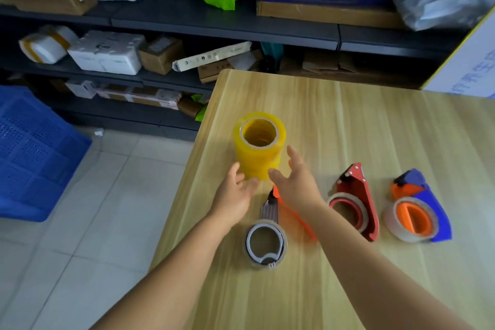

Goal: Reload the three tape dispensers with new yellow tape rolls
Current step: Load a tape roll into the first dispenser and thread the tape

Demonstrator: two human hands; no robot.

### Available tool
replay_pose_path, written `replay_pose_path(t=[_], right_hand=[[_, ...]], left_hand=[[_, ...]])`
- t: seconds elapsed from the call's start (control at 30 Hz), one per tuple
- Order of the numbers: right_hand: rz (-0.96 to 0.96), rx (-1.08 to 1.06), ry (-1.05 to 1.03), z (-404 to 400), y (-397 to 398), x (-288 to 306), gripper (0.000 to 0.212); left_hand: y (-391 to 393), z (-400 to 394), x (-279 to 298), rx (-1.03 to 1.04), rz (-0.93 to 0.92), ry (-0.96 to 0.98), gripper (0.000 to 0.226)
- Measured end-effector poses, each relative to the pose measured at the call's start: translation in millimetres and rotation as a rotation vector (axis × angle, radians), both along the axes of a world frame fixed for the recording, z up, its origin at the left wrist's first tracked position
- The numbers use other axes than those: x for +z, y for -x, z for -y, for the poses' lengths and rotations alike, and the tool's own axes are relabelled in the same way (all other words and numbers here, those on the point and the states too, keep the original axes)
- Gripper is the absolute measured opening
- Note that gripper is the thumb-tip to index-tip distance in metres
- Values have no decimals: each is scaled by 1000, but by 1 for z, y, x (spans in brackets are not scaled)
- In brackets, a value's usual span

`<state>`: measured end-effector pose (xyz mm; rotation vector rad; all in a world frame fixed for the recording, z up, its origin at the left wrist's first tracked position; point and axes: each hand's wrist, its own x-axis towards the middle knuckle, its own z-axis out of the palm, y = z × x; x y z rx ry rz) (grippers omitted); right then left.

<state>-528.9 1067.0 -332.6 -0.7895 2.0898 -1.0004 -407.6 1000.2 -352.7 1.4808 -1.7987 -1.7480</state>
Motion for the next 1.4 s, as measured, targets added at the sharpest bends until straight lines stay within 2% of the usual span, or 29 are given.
replay_pose_path(t=[0.13,0.27,0.37,0.5,0.8,0.97,1.13,1.4], right_hand=[[-58,-42,6,-35,-25,-10,54],[-136,-4,-91,-65,-54,-20,50],[-103,-43,-209,-83,-71,-30,61],[0,-131,-272,-96,-86,-37,41],[185,-273,-186,-103,-86,-39,44],[198,-335,-192,-101,-86,-47,48],[324,-437,-165,-97,-89,-50,50],[378,-491,-106,-91,-84,-49,50]], left_hand=[[-19,-29,-14,-58,93,54,48],[-34,-53,-21,-143,195,82,48],[-41,-66,-22,-188,279,139,46],[-46,-72,-21,-187,340,177,37],[-45,-75,-23,-107,296,138,44],[-40,-75,-27,21,254,116,35],[-39,-75,-27,41,263,115,29],[-39,-70,-28,24,243,63,43]])
